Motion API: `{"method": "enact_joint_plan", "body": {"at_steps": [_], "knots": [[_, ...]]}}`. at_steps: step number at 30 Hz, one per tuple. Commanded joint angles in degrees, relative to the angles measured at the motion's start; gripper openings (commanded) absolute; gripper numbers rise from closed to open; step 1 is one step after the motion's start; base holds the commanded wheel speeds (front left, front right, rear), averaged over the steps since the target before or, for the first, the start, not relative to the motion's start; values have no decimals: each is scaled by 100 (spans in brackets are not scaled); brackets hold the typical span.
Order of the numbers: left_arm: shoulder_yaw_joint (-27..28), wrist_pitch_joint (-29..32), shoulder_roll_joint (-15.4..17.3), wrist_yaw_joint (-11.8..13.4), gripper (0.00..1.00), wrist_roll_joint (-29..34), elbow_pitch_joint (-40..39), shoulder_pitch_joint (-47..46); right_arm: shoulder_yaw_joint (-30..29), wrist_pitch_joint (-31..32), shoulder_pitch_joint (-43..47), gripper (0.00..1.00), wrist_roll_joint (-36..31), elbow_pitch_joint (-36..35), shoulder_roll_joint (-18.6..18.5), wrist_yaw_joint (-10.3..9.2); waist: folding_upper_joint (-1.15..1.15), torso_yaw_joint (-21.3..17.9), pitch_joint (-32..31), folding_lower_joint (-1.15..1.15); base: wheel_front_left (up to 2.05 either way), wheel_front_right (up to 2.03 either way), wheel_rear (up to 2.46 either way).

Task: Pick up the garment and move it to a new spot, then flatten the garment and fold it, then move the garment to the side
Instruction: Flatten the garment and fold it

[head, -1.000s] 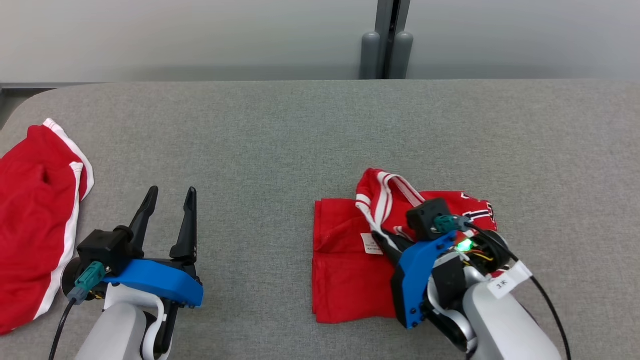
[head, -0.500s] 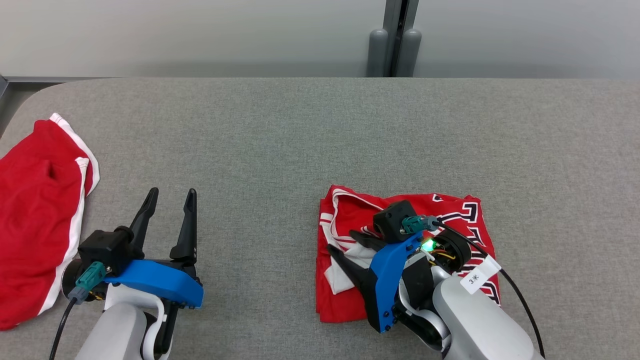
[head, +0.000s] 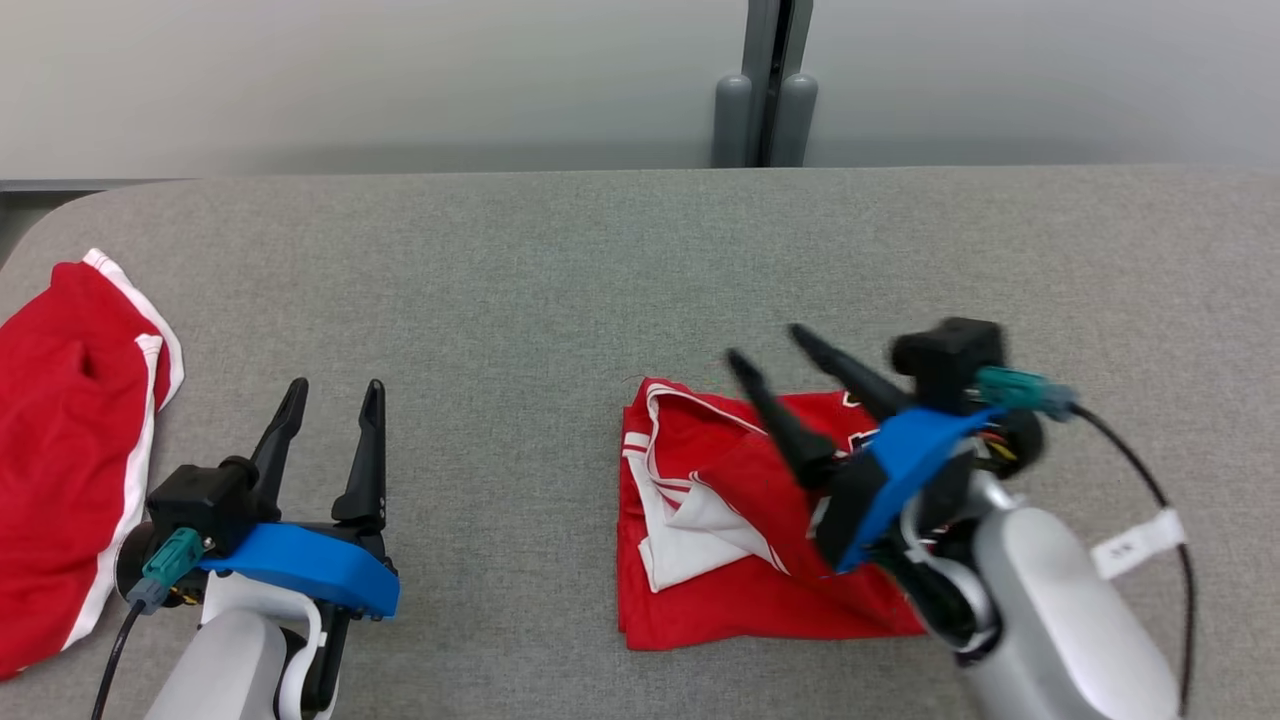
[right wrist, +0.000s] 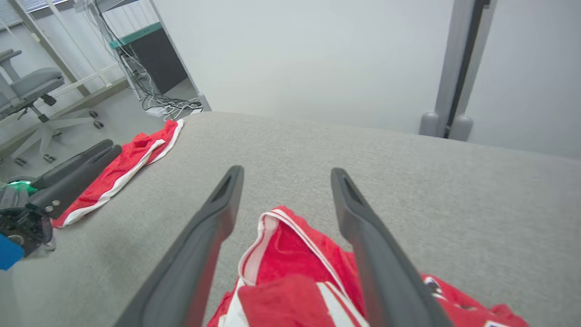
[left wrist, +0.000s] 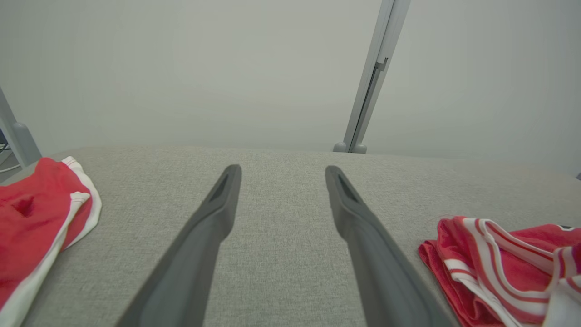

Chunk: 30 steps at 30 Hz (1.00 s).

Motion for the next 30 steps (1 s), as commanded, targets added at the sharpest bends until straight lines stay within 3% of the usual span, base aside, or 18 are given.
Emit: {"method": "enact_joint_plan", "body": {"at_steps": [1, 7, 10, 11, 12, 13, 17, 21, 25, 30], "knots": [[20, -11, 30, 29, 100, -36, -20, 48, -192, 22, 186, 100, -67, -33, -56, 0, 0, -18, -10, 0, 0, 0, 0], [-52, 6, 27, 25, 100, -31, -49, 41, -1701, 77, 811, 100, -1236, -77, -138, 0, 0, -20, -40, 0, 0, 0, 0], [-66, 3, 28, 26, 100, -35, -63, 53, -2141, 89, 1071, 100, -1558, -22, -58, 0, 0, -23, -44, 0, 0, 0, 0], [-70, 2, 28, 29, 100, -42, -67, 60, -2201, 52, 1134, 73, -1652, -3, -43, 0, 0, -27, -45, 0, 0, 0, 0], [-74, 1, 27, 33, 100, -47, -65, 65, -2239, 34, 1191, 11, -1714, 38, -27, 0, 0, -31, -46, 0, 0, 0, 0], [-79, 0, 28, 36, 100, -53, -61, 65, -2233, 23, 1248, 0, -1764, 92, -14, 0, 0, -34, -50, 0, 0, 0, 0], [-91, 7, 70, 38, 100, -43, -39, 10, -1968, -14, 1235, 0, -1857, 333, 40, 0, 0, -59, -71, 0, 0, 0, 0], [-108, 25, 89, 45, 100, -37, -29, -35, -1281, 108, 1123, 0, -1742, 687, 54, 0, 0, -59, -110, 0, 0, 0, 0], [-121, 21, 95, 54, 100, -42, -32, -58, -112, 265, 1117, 0, -1197, 805, 61, 0, 0, -30, -142, 0, 0, 0, 0], [-83, 14, 118, 101, 100, -89, -58, -27, 1422, 591, 1231, 0, -223, 471, 49, 0, 0, -9, -143, 0, 0, 0, 0]]}}
